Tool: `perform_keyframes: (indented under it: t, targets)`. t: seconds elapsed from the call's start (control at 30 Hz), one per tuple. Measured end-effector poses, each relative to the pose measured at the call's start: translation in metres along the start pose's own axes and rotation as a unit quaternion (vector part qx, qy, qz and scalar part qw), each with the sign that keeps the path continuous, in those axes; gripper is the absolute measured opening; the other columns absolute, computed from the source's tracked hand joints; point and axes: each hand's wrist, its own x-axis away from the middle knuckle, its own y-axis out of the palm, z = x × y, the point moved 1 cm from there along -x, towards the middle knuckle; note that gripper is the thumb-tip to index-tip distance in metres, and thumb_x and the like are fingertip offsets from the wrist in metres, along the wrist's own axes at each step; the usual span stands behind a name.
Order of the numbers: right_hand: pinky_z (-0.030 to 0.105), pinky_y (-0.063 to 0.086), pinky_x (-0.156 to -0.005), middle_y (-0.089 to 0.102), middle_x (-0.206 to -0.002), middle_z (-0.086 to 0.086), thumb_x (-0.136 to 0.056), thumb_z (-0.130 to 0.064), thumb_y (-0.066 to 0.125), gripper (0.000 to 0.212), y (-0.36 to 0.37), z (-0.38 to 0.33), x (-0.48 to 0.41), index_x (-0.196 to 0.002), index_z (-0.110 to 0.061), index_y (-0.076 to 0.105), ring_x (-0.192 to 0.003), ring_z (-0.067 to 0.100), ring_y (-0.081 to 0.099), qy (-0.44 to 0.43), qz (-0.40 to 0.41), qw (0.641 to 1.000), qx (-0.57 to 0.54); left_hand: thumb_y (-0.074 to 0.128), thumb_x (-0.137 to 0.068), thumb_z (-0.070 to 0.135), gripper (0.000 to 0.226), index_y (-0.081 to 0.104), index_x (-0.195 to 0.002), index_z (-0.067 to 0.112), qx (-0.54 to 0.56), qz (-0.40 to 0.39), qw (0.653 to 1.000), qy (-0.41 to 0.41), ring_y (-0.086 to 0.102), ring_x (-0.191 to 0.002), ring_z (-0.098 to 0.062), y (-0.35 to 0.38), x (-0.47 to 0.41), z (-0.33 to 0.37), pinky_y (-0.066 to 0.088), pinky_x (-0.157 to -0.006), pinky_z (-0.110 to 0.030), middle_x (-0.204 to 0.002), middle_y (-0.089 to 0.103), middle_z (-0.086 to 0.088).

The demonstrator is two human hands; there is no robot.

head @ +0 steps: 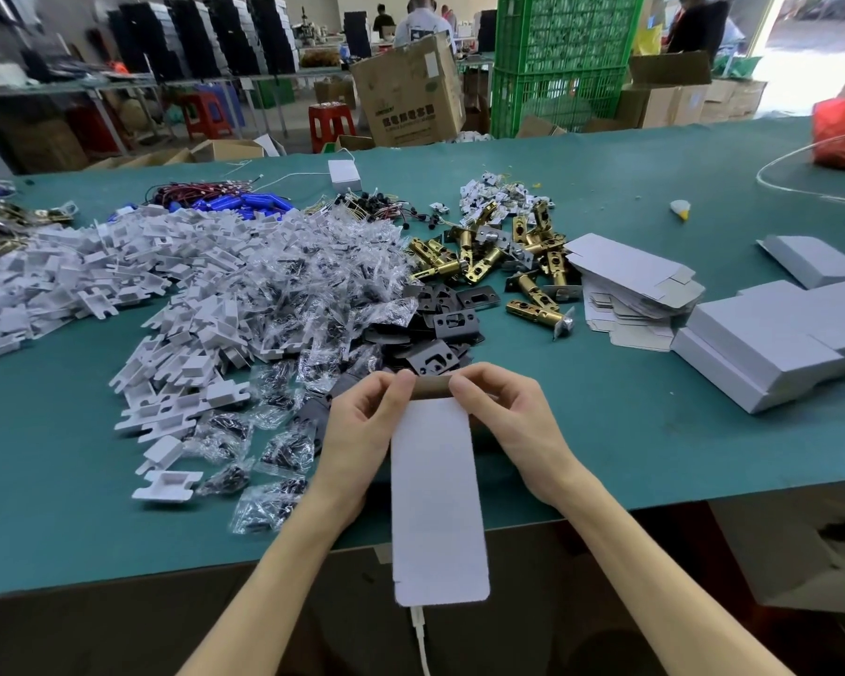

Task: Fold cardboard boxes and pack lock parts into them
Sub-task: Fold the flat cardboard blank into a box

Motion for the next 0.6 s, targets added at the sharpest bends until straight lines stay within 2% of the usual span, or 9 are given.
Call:
perform_keyframes:
  t: [0.1, 0.2, 0.27, 0.33, 0.47, 0.6]
  targets:
    - [0.025, 0.051, -0.074, 0.072, -0.090, 0.008, -0.101, -0.015, 0.062, 0.015, -0.0003, -0.0005, 0.0001, -0.098, -0.004, 0.072, -0.082, 0.014, 0.064, 0.000, -0.004, 1.000, 0.005, 0.063, -0.103, 0.031, 0.029, 0.068, -0.090, 0.005, -0.003, -0.003, 1.000, 0.002, 0.054, -0.077, -0.025, 0.0014, -0.0008, -0.0004, 0.039, -0.074, -0.045, -0.085, 0.062, -0.019]
    - [0.026, 0.049, -0.073, 0.072, -0.090, 0.011, -0.100, -0.013, 0.064, 0.014, 0.0008, -0.0009, 0.0000, -0.100, -0.003, 0.074, -0.079, 0.015, 0.062, -0.003, -0.003, 1.000, 0.030, 0.064, -0.098, 0.034, 0.028, 0.069, -0.092, 0.007, -0.004, -0.007, 1.000, 0.010, 0.055, -0.079, -0.026, 0.0014, -0.0010, 0.0011, 0.040, -0.075, -0.045, -0.091, 0.064, -0.030]
    - [0.031, 0.051, -0.076, 0.073, -0.094, 0.014, -0.099, -0.015, 0.065, 0.016, 0.0015, -0.0019, 0.0000, -0.103, -0.003, 0.074, -0.080, 0.025, 0.064, -0.008, -0.001, 0.999, 0.041, 0.063, -0.095, 0.035, 0.029, 0.070, -0.093, 0.007, -0.006, -0.010, 1.000, 0.013, 0.055, -0.080, -0.027, 0.0010, -0.0004, 0.0031, 0.040, -0.076, -0.044, -0.096, 0.061, -0.035]
    - [0.040, 0.052, -0.081, 0.073, -0.097, 0.018, -0.098, -0.016, 0.065, 0.018, 0.0017, -0.0034, 0.0000, -0.105, -0.003, 0.074, -0.088, 0.037, 0.065, -0.012, 0.004, 0.999, 0.046, 0.063, -0.094, 0.034, 0.028, 0.070, -0.094, 0.007, -0.009, -0.015, 1.000, 0.013, 0.056, -0.083, -0.027, 0.0007, -0.0002, 0.0040, 0.041, -0.077, -0.045, -0.099, 0.062, -0.034]
    - [0.054, 0.052, -0.086, 0.074, -0.101, 0.019, -0.101, -0.020, 0.062, 0.023, 0.0014, -0.0045, 0.0005, -0.105, -0.002, 0.074, -0.098, 0.043, 0.066, -0.006, -0.001, 0.999, 0.045, 0.063, -0.093, 0.031, 0.021, 0.071, -0.096, 0.011, -0.012, -0.026, 1.000, 0.007, 0.059, -0.085, -0.025, 0.0000, 0.0000, 0.0024, 0.045, -0.078, -0.043, -0.100, 0.067, -0.028]
    - [0.045, 0.051, -0.078, 0.074, -0.098, 0.016, -0.103, -0.024, 0.058, 0.026, 0.0023, -0.0051, 0.0009, -0.102, -0.004, 0.075, -0.094, 0.041, 0.065, -0.001, 0.011, 0.998, 0.054, 0.063, -0.093, 0.029, 0.017, 0.071, -0.095, 0.015, -0.012, -0.036, 0.999, 0.004, 0.060, -0.085, -0.022, 0.0004, 0.0007, 0.0021, 0.047, -0.077, -0.037, -0.094, 0.069, -0.015]
